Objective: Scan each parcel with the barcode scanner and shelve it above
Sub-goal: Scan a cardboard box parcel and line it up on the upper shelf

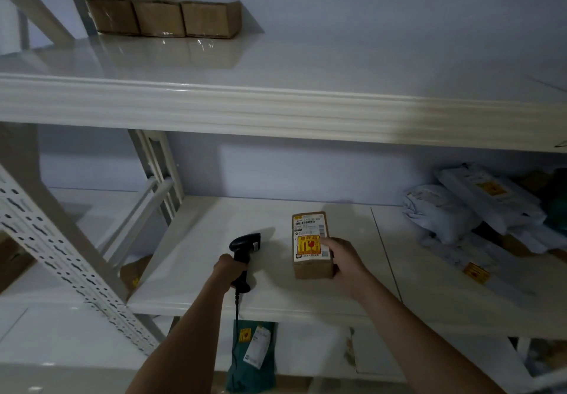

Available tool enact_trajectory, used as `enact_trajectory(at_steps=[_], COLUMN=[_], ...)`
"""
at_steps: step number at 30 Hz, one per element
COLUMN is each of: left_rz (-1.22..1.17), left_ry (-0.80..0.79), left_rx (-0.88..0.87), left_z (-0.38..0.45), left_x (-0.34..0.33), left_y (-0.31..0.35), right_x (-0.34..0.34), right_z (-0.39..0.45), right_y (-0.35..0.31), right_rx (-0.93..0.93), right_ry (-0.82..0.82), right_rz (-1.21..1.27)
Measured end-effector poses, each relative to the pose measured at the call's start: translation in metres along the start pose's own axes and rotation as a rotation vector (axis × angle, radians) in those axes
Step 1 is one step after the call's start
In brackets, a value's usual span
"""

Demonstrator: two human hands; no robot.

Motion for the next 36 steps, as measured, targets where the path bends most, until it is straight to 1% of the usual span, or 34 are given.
enact_trajectory(at_steps=[3, 5, 6, 7, 10, 11, 12, 14, 15, 17, 21, 23, 26, 28, 31, 33, 36], left_rz=[0.141, 0.21, 0.191, 0.116, -0.311, -0.374, -0.343, -0.153, -0.078, -0.036, 0.03, 0.054, 0.108, 0.204, 0.289, 0.281, 0.282], left_ry=[-0.008, 0.023, 0.033, 0.029, -0.094, -0.149, -0.188, -0.206, -0.19, -0.136, -0.014, 0.038, 0.156, 0.188, 0.2, 0.223, 0.333], left_rx=[-0.045, -0.138, -0.217, -0.301, -0.449, -0.506, -0.577, -0.711, -0.753, -0.791, -0.815, -0.824, -0.849, -0.917, -0.997, -1.014, -1.025], left_z=[-0.016, -0.029, -0.036, -0.044, -0.076, -0.087, -0.097, -0.115, -0.123, -0.134, -0.156, -0.171, -0.201, -0.225, -0.261, -0.281, -0.31], left_x=[0.004, 0.006, 0.005, 0.002, -0.007, -0.009, -0.011, -0.01, -0.007, -0.002, 0.011, 0.021, 0.048, 0.065, 0.085, 0.096, 0.112], left_y=[0.018, 0.037, 0.05, 0.065, 0.107, 0.118, 0.127, 0.14, 0.144, 0.152, 0.169, 0.18, 0.195, 0.206, 0.224, 0.236, 0.253], right_x=[-0.003, -0.004, -0.004, -0.004, -0.003, -0.002, -0.003, -0.002, -0.002, 0.0, -0.003, -0.004, -0.001, 0.001, -0.001, -0.006, -0.015], right_z=[-0.01, -0.019, -0.025, -0.032, -0.05, -0.056, -0.063, -0.078, -0.086, -0.105, -0.15, -0.175, -0.207, -0.228, -0.261, -0.287, -0.325], right_y=[-0.011, -0.019, -0.024, -0.028, -0.042, -0.047, -0.051, -0.059, -0.062, -0.069, -0.087, -0.101, -0.123, -0.134, -0.151, -0.162, -0.176], right_rx=[0.029, 0.025, 0.03, 0.044, 0.109, 0.129, 0.145, 0.16, 0.167, 0.208, 0.419, 0.493, 0.522, 0.492, 0.502, 0.542, 0.657], right_ry=[0.038, 0.033, 0.028, 0.03, 0.08, 0.091, 0.089, 0.038, -0.005, -0.075, -0.107, -0.122, -0.075, -0.012, 0.024, 0.019, 0.058], right_rz=[0.015, 0.036, 0.044, 0.048, 0.041, 0.027, 0.01, -0.046, -0.094, -0.225, -0.656, -0.762, -0.898, -1.026, -1.095, -1.062, -1.05])
Point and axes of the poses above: each hand's wrist, its own z-axis towards the middle knuckle, its own x-axis out of the back of the hand, y = z × x, the point moved 3 cm from there along z, towards the middle knuckle, and after that the axes turned 13 degrees about -x, right-handed, at the moved point
